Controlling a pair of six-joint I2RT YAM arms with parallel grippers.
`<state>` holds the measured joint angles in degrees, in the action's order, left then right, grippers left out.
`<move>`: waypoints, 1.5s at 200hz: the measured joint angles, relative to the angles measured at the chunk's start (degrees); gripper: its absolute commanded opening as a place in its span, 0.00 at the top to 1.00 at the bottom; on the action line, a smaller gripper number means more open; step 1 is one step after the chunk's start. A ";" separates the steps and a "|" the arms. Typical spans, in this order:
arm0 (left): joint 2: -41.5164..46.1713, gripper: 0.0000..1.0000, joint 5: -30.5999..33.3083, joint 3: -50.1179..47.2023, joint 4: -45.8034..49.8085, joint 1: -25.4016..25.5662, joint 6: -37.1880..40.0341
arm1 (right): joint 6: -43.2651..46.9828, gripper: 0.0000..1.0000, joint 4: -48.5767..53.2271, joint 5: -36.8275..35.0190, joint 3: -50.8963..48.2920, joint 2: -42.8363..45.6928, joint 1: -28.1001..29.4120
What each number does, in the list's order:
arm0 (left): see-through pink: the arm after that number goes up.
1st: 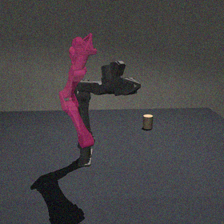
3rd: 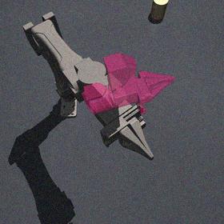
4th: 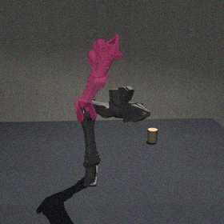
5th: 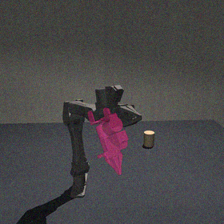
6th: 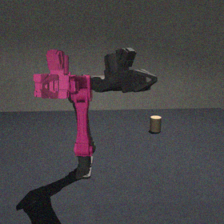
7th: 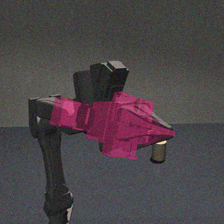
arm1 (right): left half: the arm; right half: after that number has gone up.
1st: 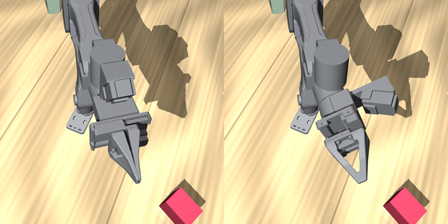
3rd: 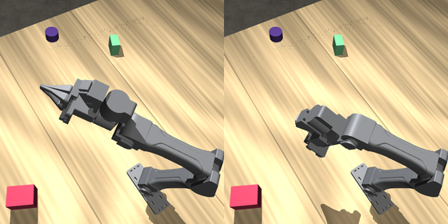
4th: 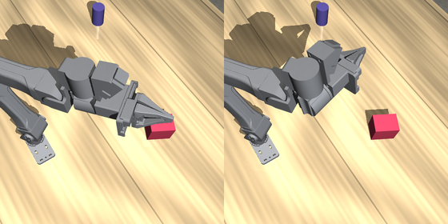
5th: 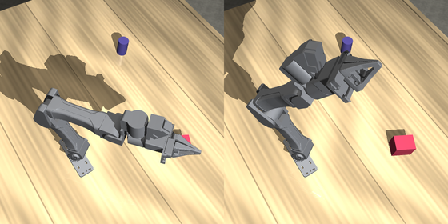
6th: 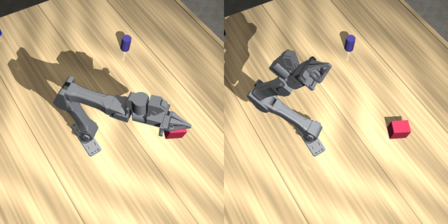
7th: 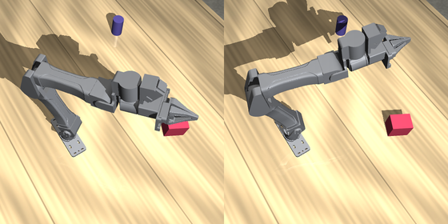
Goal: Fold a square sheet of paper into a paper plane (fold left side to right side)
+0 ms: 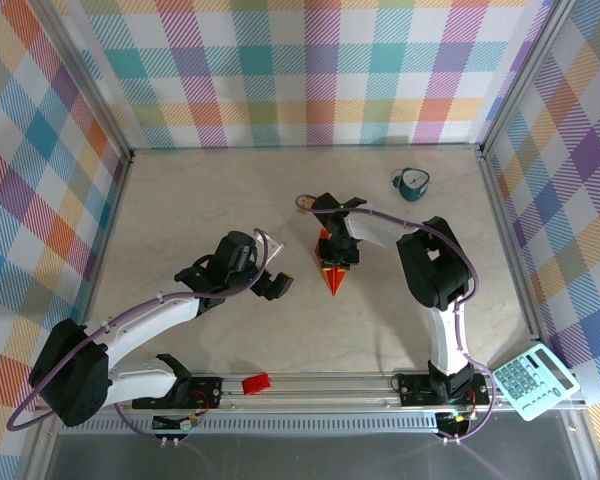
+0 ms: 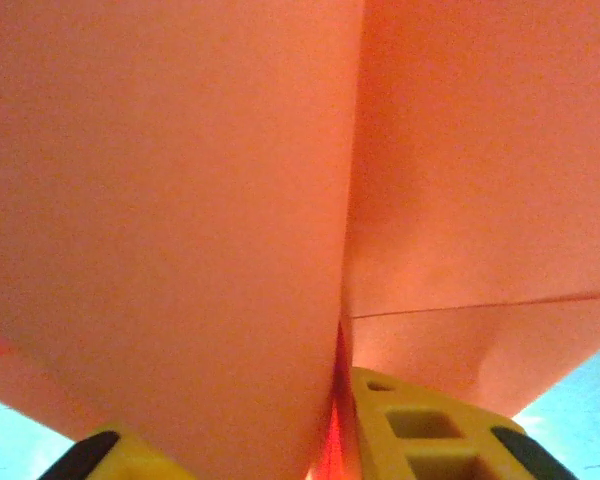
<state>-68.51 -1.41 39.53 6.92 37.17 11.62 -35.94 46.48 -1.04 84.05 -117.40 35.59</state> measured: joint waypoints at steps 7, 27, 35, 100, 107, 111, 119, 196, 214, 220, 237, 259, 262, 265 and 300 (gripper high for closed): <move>0.00 0.00 0.00 0.00 0.00 0.00 0.00 | -0.33 0.63 -0.17 0.07 0.00 0.00 0.00; 0.00 0.00 0.15 0.00 0.00 0.00 0.00 | -0.79 0.58 -0.48 0.00 0.00 0.00 0.00; 0.00 0.00 0.20 0.00 0.00 0.00 0.00 | -1.03 0.55 -0.52 -0.04 0.00 0.02 0.00; 0.00 0.00 0.44 0.00 0.00 0.00 0.00 | -2.34 0.51 -0.33 -3.06 -0.13 0.22 0.04; 0.00 0.00 0.44 0.00 0.00 0.00 0.00 | -2.47 0.52 -0.31 -3.28 -0.17 0.24 0.04; 0.00 0.00 0.44 0.00 0.00 0.00 0.00 | -2.49 0.52 -0.31 -3.34 -0.17 0.24 0.07; 0.00 0.00 0.44 0.00 0.00 0.00 0.02 | -2.62 0.52 -0.33 -3.54 -0.22 0.33 0.09; 0.00 0.00 0.42 0.00 0.02 0.00 0.02 | -2.40 0.52 0.35 -4.13 -1.25 3.10 0.11; 0.00 0.00 0.42 0.00 0.04 0.00 0.02 | -2.23 0.52 0.76 -4.13 -1.25 3.56 0.11; 0.00 0.00 0.42 0.00 0.04 0.00 0.02 | -2.23 0.52 0.85 -4.13 -1.25 3.65 0.13; 0.00 0.00 0.42 0.00 0.04 0.00 0.04 | -2.19 0.52 1.09 -4.13 -1.75 4.09 0.35; 0.00 0.00 0.44 0.00 0.09 0.00 0.20 | -1.97 0.50 1.90 -4.13 -2.43 5.60 0.55; 0.00 0.00 0.44 0.00 0.11 0.00 0.22 | -1.95 0.50 2.08 -4.11 -2.45 5.90 0.59; 0.00 0.00 0.44 0.00 0.15 0.00 0.22 | -1.88 0.50 2.23 -4.15 -2.49 6.27 0.66; 0.15 0.00 0.59 0.00 0.39 0.00 0.22 | -0.63 0.42 2.75 -4.39 -4.94 14.03 0.87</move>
<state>-68.36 -0.82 39.53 7.31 37.17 11.84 -36.58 49.23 -5.43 79.11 -103.37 36.47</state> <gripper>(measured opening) 0.996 0.548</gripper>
